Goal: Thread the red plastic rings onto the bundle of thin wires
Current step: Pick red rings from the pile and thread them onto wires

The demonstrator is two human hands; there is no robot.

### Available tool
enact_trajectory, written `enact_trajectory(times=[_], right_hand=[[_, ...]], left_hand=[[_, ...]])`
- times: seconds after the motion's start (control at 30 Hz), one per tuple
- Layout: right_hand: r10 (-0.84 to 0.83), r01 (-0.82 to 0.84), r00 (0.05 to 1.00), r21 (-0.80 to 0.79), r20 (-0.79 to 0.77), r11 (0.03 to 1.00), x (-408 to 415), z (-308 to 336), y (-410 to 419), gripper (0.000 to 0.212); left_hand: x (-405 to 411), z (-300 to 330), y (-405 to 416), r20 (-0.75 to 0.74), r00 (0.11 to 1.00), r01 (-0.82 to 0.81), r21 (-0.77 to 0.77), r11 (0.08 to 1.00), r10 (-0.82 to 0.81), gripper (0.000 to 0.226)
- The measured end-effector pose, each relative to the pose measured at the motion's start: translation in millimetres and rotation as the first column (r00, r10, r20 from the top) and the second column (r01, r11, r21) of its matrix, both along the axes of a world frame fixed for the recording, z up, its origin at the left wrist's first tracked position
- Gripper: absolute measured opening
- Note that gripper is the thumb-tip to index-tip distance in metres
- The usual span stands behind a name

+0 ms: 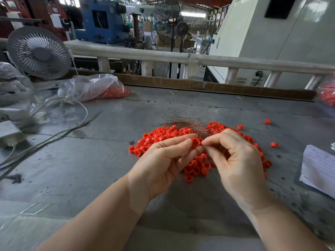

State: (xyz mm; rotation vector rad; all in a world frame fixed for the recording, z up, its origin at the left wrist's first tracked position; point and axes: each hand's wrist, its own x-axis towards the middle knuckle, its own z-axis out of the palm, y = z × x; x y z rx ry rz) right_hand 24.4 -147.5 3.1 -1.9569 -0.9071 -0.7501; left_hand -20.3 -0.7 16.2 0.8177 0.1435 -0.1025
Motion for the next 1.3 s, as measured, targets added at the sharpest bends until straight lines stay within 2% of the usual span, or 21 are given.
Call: enact_trajectory(times=[0.33, 0.6, 0.77, 0.87, 1.1, 1.17, 1.27, 1.3], right_hand=[[0.03, -0.028, 0.998, 0.04, -0.049, 0.999, 0.6, 0.2, 0.2, 0.008], [0.028, -0.026, 0.998, 0.034, -0.053, 0.999, 1.7, -0.2, 0.3, 0.008], [0.081, -0.069, 0.986, 0.086, -0.144, 0.994, -0.4, 1.8, 2.1, 0.013], [0.114, -0.086, 0.972, 0.142, -0.206, 0.986, -1.4, 3.0, 2.4, 0.023], [0.149, -0.11, 0.956, 0.161, -0.255, 0.981, -3.5, 4.8, 2.4, 0.028], [0.177, -0.119, 0.935, 0.198, -0.308, 0.973, -3.6, 5.1, 2.6, 0.025], [0.237, -0.136, 0.882, 0.261, -0.408, 0.956, -1.9, 5.5, 2.7, 0.003], [0.252, -0.14, 0.868, 0.276, -0.427, 0.951, -0.9, 4.9, 2.3, 0.006]], left_hand=[[-0.5, 0.3, 0.9, 0.013, 0.998, 0.061, -0.084, 0.995, -0.06, 0.019], [-0.2, -0.2, 0.1, 0.003, 0.999, 0.046, -0.058, 0.997, -0.046, 0.021], [-0.5, -1.6, 0.2, 0.01, 0.998, 0.056, -0.09, 0.994, -0.056, 0.021], [-1.1, -1.5, 0.2, 0.019, 0.996, 0.089, -0.142, 0.986, -0.087, 0.023], [-1.1, -1.5, 0.6, 0.025, 0.995, 0.097, -0.148, 0.984, -0.094, 0.025], [-1.2, -1.8, -0.2, 0.027, 0.996, 0.087, -0.141, 0.986, -0.084, 0.024], [-1.1, -1.8, -1.6, 0.035, 0.997, 0.072, -0.128, 0.989, -0.068, 0.023], [-0.9, -1.7, -1.8, 0.04, 0.997, 0.07, -0.123, 0.99, -0.065, 0.023]])
